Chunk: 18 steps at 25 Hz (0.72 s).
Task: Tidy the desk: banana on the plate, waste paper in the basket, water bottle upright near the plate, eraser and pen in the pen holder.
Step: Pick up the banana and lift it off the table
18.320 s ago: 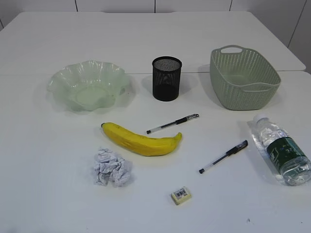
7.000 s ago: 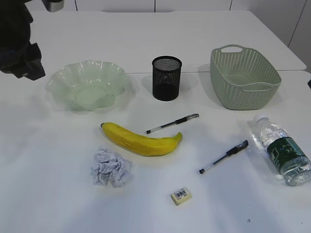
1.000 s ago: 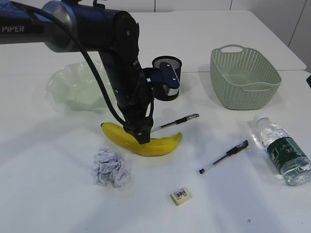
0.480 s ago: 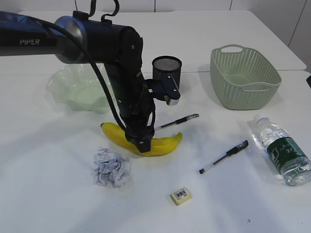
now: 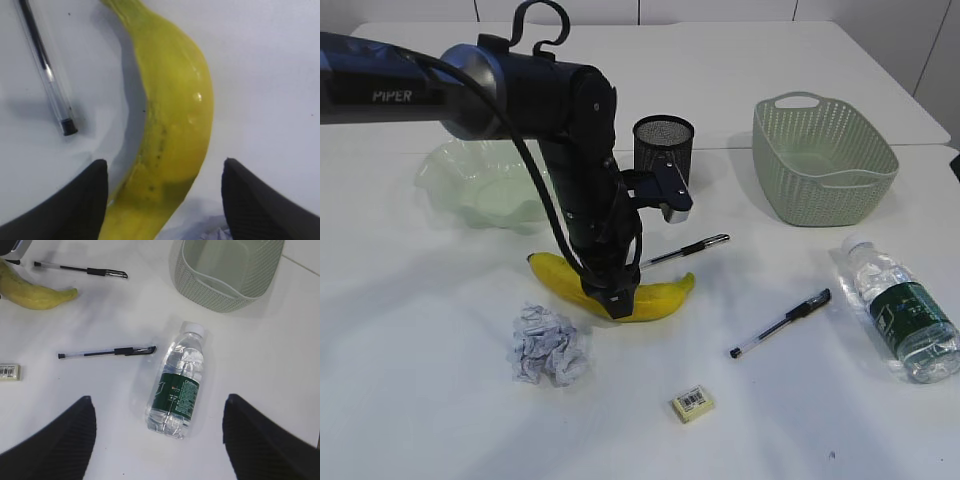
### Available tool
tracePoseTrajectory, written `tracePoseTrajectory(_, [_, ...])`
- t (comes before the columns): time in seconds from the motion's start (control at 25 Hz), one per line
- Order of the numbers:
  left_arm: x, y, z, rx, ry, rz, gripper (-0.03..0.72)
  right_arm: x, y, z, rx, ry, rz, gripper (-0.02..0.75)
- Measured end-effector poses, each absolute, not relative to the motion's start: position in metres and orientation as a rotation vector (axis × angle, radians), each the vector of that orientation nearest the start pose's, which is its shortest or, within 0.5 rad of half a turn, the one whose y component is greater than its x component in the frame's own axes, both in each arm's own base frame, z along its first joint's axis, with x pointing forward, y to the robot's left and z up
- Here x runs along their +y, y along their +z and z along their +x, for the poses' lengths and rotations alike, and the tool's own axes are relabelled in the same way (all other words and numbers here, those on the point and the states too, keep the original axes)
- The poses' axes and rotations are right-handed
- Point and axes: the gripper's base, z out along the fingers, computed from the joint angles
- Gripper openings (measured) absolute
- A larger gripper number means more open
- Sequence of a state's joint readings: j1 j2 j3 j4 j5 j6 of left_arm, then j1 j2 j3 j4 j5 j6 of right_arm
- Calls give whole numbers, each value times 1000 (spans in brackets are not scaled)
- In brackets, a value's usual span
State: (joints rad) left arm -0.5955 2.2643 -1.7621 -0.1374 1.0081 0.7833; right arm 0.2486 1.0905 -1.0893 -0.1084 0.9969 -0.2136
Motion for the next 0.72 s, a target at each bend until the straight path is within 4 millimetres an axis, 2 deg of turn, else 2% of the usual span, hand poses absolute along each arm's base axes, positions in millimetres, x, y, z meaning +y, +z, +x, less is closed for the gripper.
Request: tracePoseTrajectory(0.72, [-268,132,377,2380,-163,1832,508,43,363,203,2403,-123,-601,587])
